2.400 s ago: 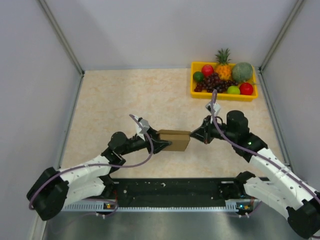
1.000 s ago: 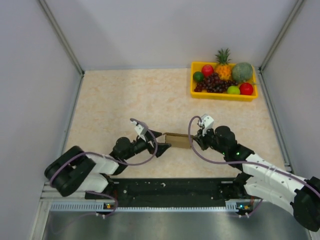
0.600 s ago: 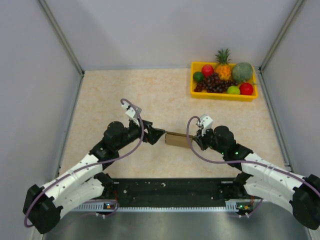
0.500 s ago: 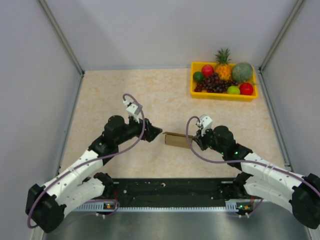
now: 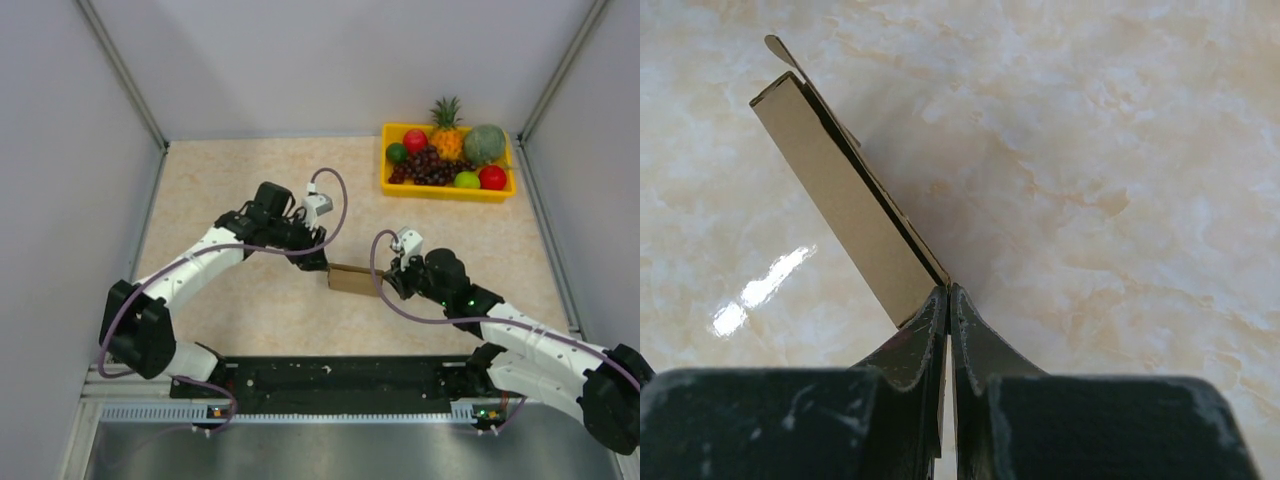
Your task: Fold the paper box
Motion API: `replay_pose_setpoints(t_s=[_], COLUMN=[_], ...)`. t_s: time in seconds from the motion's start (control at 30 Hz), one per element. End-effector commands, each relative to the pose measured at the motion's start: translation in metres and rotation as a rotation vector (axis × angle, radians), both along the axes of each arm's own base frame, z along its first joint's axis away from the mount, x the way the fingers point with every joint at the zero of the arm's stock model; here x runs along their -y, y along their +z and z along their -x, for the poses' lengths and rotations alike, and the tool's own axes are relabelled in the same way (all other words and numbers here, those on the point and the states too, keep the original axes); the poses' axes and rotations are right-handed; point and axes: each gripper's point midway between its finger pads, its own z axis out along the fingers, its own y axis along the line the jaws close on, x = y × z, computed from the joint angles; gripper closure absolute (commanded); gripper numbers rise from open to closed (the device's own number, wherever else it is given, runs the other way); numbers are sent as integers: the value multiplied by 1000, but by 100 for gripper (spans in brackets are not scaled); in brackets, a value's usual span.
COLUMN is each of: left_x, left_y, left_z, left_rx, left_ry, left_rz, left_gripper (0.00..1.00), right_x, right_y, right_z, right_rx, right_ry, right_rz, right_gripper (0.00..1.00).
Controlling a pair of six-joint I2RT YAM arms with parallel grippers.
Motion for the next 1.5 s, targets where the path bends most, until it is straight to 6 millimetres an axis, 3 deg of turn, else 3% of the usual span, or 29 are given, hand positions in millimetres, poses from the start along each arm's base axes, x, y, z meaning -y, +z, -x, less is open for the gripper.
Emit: replay_pose_setpoints(t_s=[0.0, 0.07, 0.3, 0.6, 0.7, 0.77, 1.0, 1.2, 1.37, 1.47], left_x=[0, 9, 15, 9, 12, 16, 21, 20, 22, 23], left_y=[-17, -23, -26, -27, -29, -31, -35, -37, -35, -34], left_z=[9, 16, -2, -20, -16, -12, -8, -16, -14, -14], left_rx=[111, 156, 265, 214, 204, 185, 155, 147, 136, 130], left_ry=[-145, -208, -188, -163, -198, -223, -256, -200, -198, -190], left_rz=[-123, -156, -210, -255, -243, -224, -203, -228, -217, -223], left_gripper=[49, 51, 51, 54, 55, 61, 62, 74, 76, 71], right_x=[-13, -13, -11, -11, -11, -12, -12, -12, -13, -13], right_y=[26, 26, 25, 27, 27, 28, 27, 28, 27, 27], right_z=[-5, -4, -4, -3, -3, -3, -3, -3, -3, -2], right_rx=[46, 48, 45, 49, 49, 50, 47, 43, 39, 36], right_ry=[25, 29, 25, 23, 25, 26, 27, 29, 31, 32], right_rz=[-50, -50, -51, -53, -53, -55, -53, -49, -46, -45], right_gripper=[100, 100, 100, 100, 100, 100, 100, 100, 100, 100])
